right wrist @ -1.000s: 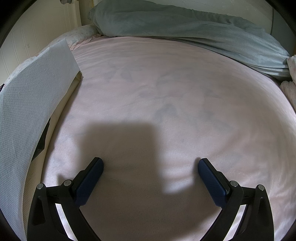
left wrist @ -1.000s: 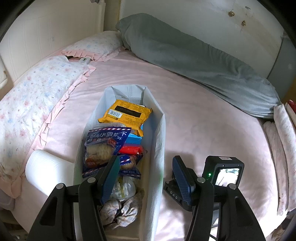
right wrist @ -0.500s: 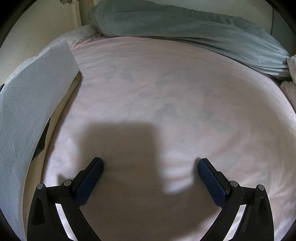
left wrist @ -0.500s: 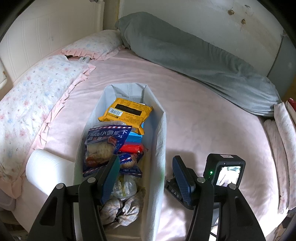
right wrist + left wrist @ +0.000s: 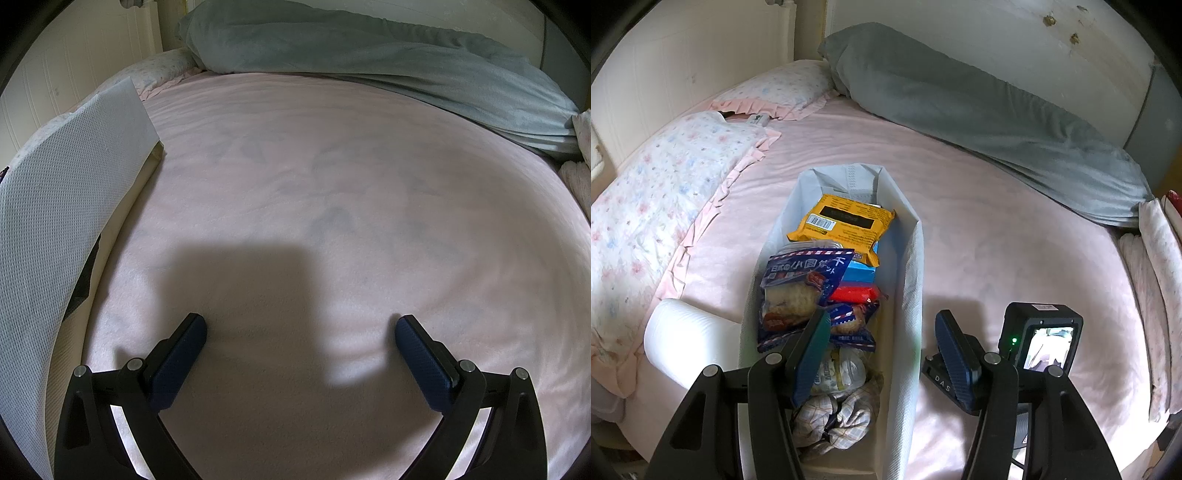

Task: Organize objects

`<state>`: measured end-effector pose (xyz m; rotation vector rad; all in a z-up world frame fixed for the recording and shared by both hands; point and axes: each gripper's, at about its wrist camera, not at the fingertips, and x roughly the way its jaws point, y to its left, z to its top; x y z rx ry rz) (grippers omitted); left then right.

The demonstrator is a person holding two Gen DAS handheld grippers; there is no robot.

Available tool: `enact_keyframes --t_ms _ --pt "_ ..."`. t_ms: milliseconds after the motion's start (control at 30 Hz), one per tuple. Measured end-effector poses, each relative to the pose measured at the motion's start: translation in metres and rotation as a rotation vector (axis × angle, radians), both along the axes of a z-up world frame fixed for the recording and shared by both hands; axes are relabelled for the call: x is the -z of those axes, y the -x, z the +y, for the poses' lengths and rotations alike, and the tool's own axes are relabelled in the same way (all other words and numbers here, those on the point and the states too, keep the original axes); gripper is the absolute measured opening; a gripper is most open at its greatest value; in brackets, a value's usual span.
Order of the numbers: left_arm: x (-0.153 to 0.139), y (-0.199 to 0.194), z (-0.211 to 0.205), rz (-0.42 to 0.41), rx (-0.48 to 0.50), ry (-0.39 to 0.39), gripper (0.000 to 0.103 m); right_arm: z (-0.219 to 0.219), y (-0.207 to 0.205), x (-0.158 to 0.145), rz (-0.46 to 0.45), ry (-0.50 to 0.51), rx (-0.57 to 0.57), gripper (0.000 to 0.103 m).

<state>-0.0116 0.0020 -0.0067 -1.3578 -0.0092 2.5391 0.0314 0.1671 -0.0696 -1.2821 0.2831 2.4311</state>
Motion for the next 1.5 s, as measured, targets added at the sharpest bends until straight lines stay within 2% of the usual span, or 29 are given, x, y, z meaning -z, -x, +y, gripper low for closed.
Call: enact_keyframes --t_ms 1500 --pt "0.003 -0.001 0.009 -0.006 0.027 0.03 0.057 0.003 -0.002 0.001 0.0 0.0 -0.002 0.101"
